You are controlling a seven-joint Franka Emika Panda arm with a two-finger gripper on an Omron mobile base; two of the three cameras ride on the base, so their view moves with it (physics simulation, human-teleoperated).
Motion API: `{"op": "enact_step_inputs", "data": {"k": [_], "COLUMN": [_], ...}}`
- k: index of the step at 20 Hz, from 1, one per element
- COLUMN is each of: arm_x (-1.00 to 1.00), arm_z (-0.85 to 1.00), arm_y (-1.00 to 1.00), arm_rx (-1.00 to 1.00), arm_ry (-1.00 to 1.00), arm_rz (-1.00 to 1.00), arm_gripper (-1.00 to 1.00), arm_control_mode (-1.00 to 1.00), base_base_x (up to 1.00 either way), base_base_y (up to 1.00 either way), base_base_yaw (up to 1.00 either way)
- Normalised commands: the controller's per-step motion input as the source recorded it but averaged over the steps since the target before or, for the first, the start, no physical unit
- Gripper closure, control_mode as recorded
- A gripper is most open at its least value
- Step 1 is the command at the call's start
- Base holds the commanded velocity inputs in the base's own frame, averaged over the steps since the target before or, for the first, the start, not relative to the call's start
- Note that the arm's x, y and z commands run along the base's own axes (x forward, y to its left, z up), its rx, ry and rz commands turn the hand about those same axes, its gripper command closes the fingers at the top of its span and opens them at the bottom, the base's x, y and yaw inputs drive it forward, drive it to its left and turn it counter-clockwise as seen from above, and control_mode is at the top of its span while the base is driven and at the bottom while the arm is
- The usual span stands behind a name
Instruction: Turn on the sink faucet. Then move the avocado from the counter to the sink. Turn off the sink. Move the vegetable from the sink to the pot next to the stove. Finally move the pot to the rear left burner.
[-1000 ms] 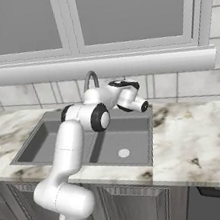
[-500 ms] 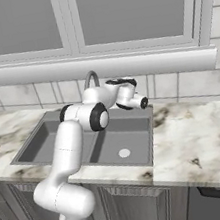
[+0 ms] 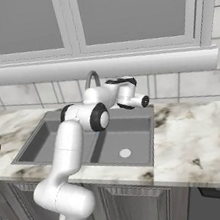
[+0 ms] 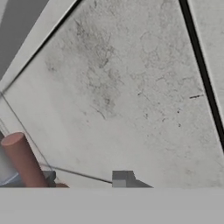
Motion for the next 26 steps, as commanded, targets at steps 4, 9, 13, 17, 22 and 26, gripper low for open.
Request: {"op": "enact_step_inputs", "data": {"k": [4,9,13,17,22,26], "arm_x": [0.0,0.0,0.0,-0.25,-0.41,-0.44], "arm_z": [-0.24,-0.22,-0.01,0.28,0.38,0.38], "arm_y": [-0.82,-0.8,-0.57,-0.38,-0.27,-0.28], "arm_rx": [0.06,0.06,0.04,0.01,0.0,0.0], "arm_ry": [0.07,0.07,0.04,0.0,0.0,0.0], "arm_rz": [0.0,0.0,0.0,-0.02,-0.08,-0.07], "arm_gripper": [1.0,1.0,-1.0,-1.0,-1.0,-1.0], "arm_control_mode": [-1.0,-1.0,-1.0,-1.0,-1.0,-1.0], "base_base_x": [0.0,0.0,0.0,0.0,0.0,0.0], "base_base_y": [0.0,0.0,0.0,0.0,0.0,0.0], "base_base_yaw": [0.0,0.0,0.0,0.0,0.0,0.0]}}
